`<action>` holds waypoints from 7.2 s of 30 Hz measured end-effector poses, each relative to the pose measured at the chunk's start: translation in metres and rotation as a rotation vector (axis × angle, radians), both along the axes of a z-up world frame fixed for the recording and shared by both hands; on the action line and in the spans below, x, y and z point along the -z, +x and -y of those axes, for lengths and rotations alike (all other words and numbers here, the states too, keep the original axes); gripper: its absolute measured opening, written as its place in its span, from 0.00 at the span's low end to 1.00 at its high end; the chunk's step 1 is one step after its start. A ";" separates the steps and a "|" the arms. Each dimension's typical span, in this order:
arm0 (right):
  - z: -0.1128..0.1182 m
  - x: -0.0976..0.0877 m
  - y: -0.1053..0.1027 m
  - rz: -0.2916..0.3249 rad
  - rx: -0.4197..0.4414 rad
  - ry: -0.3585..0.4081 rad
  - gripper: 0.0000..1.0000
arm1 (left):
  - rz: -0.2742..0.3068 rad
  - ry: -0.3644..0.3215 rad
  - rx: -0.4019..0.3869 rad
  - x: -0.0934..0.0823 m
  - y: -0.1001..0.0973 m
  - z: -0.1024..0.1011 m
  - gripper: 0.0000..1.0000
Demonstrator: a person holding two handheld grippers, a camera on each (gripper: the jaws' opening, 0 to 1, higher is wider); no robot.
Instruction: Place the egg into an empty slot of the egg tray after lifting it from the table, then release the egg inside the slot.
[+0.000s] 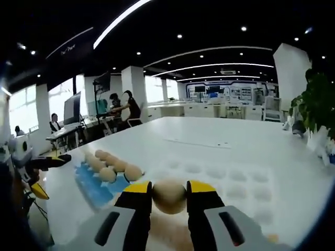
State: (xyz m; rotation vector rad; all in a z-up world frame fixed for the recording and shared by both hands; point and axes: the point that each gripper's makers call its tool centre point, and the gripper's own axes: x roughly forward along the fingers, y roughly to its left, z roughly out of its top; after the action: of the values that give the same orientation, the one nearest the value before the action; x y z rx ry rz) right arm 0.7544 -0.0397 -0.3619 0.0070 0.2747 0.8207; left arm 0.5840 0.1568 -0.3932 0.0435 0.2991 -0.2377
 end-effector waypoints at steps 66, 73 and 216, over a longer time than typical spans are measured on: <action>-0.132 0.051 -0.032 0.075 -0.275 -0.338 0.24 | -0.005 -0.017 -0.035 0.001 -0.011 -0.023 0.98; -0.132 0.044 -0.036 0.052 -0.276 -0.240 0.30 | -0.009 -0.017 -0.024 0.002 -0.012 -0.018 0.98; -0.146 0.009 -0.082 0.239 0.088 -0.013 0.27 | 0.019 -0.039 0.031 -0.006 -0.027 -0.007 0.98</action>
State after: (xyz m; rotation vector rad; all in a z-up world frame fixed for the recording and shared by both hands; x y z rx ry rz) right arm 0.6723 0.1068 -0.3708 -0.0906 0.0534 0.7242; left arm 0.5567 0.1642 -0.3868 0.0121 0.2747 -0.2733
